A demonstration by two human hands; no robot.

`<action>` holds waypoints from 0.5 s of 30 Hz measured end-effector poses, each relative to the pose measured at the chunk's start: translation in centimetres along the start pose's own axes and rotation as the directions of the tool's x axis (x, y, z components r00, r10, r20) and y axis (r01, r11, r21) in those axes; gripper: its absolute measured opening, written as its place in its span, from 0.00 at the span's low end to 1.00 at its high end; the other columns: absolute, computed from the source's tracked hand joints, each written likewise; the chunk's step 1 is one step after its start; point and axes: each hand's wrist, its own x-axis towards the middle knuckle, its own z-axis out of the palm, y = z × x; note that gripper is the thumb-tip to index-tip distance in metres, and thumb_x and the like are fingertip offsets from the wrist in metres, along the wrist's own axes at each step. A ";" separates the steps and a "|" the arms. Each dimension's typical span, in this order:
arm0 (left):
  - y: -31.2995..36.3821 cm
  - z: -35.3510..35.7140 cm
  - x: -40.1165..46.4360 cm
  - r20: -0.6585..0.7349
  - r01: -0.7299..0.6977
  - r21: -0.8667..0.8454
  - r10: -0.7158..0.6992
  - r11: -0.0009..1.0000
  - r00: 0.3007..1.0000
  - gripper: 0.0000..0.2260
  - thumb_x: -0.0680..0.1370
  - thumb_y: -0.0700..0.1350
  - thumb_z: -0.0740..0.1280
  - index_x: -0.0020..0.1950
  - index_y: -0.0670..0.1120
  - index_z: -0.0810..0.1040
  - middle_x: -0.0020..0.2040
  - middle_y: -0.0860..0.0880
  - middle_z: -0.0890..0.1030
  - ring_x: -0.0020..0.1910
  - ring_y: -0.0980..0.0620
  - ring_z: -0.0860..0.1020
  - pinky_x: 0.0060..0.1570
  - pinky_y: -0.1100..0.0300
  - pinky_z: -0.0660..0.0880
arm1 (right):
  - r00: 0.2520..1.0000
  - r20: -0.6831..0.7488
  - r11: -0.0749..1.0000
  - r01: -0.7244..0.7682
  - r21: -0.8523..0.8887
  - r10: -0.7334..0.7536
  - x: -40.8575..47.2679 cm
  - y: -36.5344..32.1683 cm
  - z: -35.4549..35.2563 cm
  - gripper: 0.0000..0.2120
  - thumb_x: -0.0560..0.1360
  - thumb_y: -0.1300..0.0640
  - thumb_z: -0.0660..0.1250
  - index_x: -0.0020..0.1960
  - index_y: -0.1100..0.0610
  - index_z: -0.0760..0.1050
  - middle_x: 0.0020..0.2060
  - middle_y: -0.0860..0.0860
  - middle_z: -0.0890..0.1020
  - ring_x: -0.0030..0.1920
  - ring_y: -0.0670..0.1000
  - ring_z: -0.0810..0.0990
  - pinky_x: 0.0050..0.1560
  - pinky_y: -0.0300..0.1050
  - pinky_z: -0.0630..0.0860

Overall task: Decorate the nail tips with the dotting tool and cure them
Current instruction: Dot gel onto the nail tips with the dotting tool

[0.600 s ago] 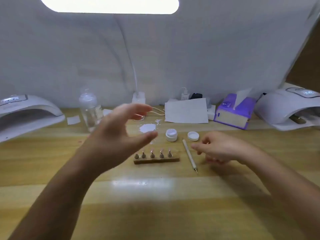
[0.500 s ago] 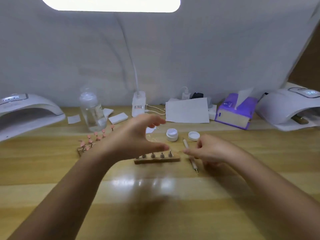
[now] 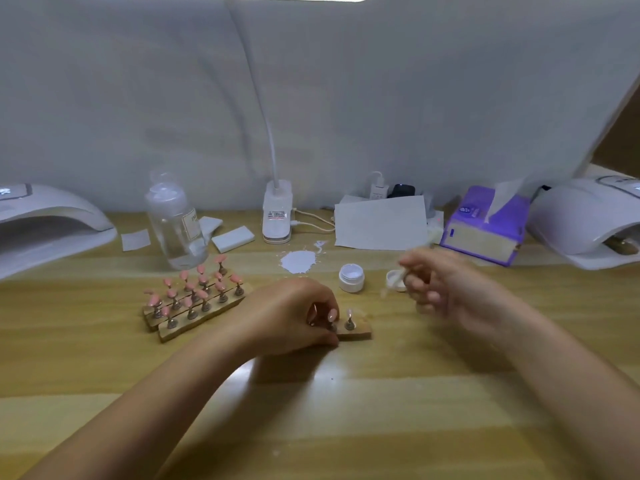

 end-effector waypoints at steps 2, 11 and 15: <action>-0.1 0.1 0.3 -0.008 -0.003 0.005 0.003 1.000 1.000 0.10 0.71 0.54 0.70 0.50 0.54 0.77 0.43 0.58 0.74 0.43 0.59 0.71 0.44 0.62 0.70 | 0.985 -0.120 0.985 0.137 0.100 -0.125 0.9 -0.1 0.7 0.12 0.75 0.58 0.65 0.34 0.56 0.67 0.20 0.47 0.68 0.19 0.43 0.62 0.19 0.33 0.61; -0.3 -0.1 1.8 -0.014 0.002 -0.011 -0.002 1.000 1.000 0.10 0.71 0.54 0.70 0.50 0.55 0.77 0.44 0.58 0.74 0.44 0.59 0.70 0.43 0.63 0.70 | 0.637 -0.410 0.757 0.573 -0.314 -0.653 5.7 1.8 3.9 0.16 0.76 0.52 0.63 0.31 0.54 0.68 0.18 0.45 0.73 0.22 0.41 0.71 0.30 0.33 0.69; -0.3 -0.2 2.0 -0.016 0.011 -0.024 -0.011 1.000 1.000 0.14 0.69 0.57 0.71 0.51 0.55 0.77 0.44 0.59 0.75 0.44 0.60 0.72 0.46 0.60 0.73 | 0.591 -0.347 0.682 0.575 -0.452 -0.728 6.3 3.4 3.7 0.21 0.74 0.52 0.67 0.25 0.54 0.64 0.18 0.46 0.70 0.24 0.44 0.69 0.30 0.41 0.67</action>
